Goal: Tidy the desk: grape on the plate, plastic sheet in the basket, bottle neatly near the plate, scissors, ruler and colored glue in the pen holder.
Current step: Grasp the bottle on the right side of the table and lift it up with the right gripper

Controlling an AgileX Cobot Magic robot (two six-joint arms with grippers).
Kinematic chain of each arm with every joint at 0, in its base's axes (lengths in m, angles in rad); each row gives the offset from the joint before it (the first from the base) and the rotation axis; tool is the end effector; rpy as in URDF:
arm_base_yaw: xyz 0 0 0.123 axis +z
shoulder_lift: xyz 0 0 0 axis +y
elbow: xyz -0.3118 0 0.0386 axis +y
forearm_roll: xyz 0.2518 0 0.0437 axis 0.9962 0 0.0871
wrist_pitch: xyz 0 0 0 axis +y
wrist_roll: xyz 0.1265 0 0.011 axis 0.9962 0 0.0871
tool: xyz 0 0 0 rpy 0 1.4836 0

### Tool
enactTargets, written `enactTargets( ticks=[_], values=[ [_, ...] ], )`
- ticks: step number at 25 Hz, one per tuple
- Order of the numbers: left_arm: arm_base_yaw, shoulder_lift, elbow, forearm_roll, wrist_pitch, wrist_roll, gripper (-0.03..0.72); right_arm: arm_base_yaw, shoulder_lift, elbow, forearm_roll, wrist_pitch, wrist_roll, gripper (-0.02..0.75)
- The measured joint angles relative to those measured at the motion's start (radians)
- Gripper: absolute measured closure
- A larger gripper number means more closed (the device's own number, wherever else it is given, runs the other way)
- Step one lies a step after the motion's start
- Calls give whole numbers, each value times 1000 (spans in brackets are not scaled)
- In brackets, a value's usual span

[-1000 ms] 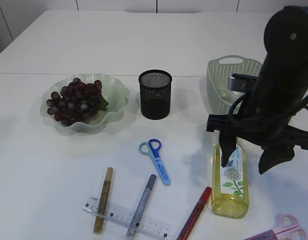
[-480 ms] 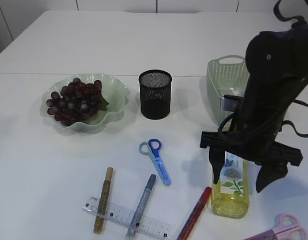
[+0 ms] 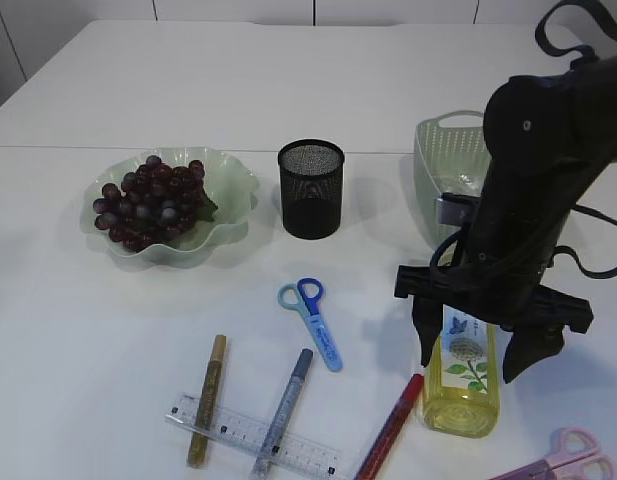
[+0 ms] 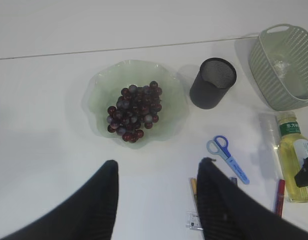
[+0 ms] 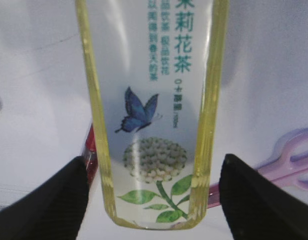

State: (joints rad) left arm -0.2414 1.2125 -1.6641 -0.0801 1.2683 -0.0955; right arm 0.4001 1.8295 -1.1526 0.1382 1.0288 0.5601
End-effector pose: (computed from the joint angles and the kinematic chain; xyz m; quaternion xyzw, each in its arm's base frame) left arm 0.2198 -0.0641 0.4934 0.0712 0.9093 -0.1076 0.3956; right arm 0.3029 0.1444 0.1649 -0.1166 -0.9912 -0.0407 0.0480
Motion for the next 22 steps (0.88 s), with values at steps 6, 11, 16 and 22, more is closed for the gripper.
enactTargets(
  ticks=[6, 11, 16, 22],
  values=[
    [0, 0, 0, 0, 0, 0, 313, 5, 0, 0, 0, -16, -31, 112],
    [0, 0, 0, 0, 0, 0, 313, 32, 31, 0, -4, -19, -46, 112],
    [0, 0, 0, 0, 0, 0, 313, 36, 69, -2, -4, -10, -46, 112],
    [0, 0, 0, 0, 0, 0, 313, 36, 78, -5, -4, -6, -42, 118]
  ],
)
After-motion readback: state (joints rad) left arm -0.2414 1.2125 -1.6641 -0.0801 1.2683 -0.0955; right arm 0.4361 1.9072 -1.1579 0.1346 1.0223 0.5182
